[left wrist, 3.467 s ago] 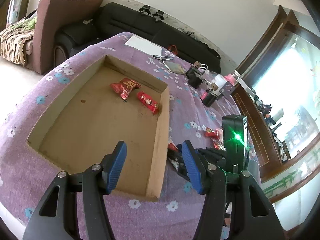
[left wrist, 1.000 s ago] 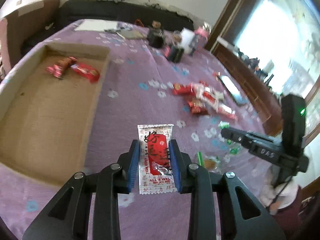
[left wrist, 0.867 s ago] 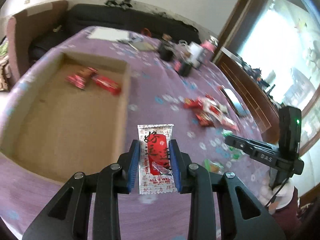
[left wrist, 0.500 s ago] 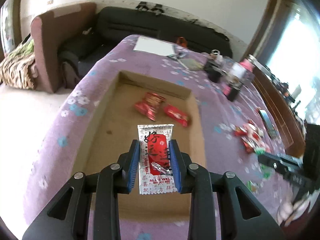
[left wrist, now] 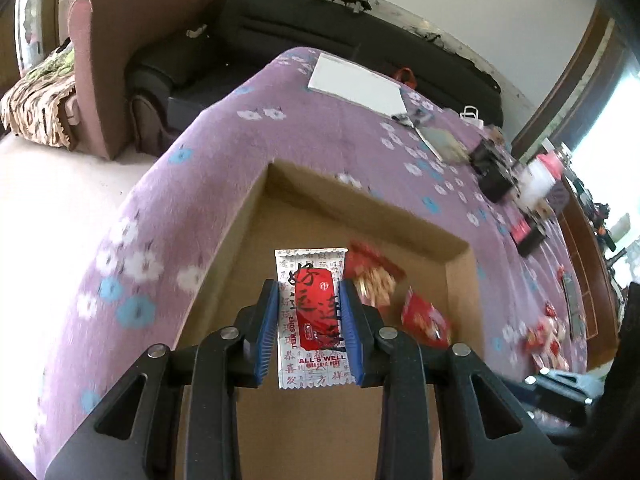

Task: Organize snacks
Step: 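Carry the sachet and green candy into the box and open both tools, then grasp the dark red gold-lettered packet with the right tool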

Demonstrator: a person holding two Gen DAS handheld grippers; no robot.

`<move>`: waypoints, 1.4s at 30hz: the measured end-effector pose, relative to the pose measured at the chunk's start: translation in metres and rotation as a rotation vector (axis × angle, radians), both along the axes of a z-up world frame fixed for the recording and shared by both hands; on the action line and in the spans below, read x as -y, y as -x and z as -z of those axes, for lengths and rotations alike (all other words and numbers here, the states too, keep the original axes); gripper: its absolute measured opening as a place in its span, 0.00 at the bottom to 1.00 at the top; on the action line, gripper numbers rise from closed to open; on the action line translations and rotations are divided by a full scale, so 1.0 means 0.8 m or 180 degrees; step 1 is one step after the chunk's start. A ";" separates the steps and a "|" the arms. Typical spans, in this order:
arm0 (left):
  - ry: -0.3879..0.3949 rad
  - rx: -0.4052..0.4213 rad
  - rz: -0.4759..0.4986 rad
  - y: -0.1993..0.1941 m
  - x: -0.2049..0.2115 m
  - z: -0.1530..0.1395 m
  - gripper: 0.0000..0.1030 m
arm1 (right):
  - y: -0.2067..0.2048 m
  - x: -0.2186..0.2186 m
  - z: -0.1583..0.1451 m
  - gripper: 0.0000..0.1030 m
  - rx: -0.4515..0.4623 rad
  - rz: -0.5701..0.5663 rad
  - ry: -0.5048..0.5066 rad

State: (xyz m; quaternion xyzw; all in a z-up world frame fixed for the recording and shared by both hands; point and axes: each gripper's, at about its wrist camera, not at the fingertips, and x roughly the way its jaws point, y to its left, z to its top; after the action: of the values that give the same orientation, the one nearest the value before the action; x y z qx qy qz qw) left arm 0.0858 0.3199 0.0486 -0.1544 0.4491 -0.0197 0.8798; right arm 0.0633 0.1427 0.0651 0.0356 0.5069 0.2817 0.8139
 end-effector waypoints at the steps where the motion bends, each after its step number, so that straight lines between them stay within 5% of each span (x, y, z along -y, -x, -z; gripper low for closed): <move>1: -0.0003 0.0009 -0.0006 -0.006 -0.001 0.002 0.27 | -0.007 -0.006 0.006 0.15 -0.0030 -0.0004 0.0019; 8: 0.0058 -0.0057 -0.0143 -0.016 -0.008 0.022 0.32 | -0.044 -0.027 0.039 0.15 -0.0154 0.0063 0.0174; 12: 0.0021 -0.0069 -0.0237 0.000 -0.013 0.022 0.43 | -0.061 -0.025 0.052 0.18 -0.0235 0.0153 0.0185; 18: 0.0001 -0.0179 -0.0399 0.029 -0.019 0.024 0.43 | -0.066 -0.017 0.049 0.22 -0.0045 0.0320 0.0233; 24: -0.0468 -0.0360 -0.0334 0.061 0.009 0.034 0.62 | -0.037 0.007 0.017 0.26 0.0148 0.0328 0.0022; 28: -0.0468 -0.0313 -0.0261 0.079 0.020 0.034 0.70 | 0.002 0.043 -0.019 0.30 0.0368 0.0332 -0.0114; 35: 0.0141 0.0179 -0.0261 0.126 0.010 -0.022 0.70 | 0.079 0.173 -0.057 0.40 0.0507 0.0564 -0.0285; 38: 0.0204 0.0418 -0.0092 0.161 0.036 -0.056 0.71 | 0.113 0.242 -0.055 0.50 0.0529 0.0770 -0.0209; 42: 0.0292 0.0529 0.0241 0.201 0.089 -0.076 0.71 | 0.153 0.315 -0.028 0.51 0.0410 0.1008 -0.0046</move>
State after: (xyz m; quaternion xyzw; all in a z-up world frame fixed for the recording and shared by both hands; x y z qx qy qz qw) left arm -0.0748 0.2489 0.1091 -0.1752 0.3788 -0.0862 0.9047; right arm -0.0590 -0.1093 0.0877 0.1028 0.4397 0.1553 0.8786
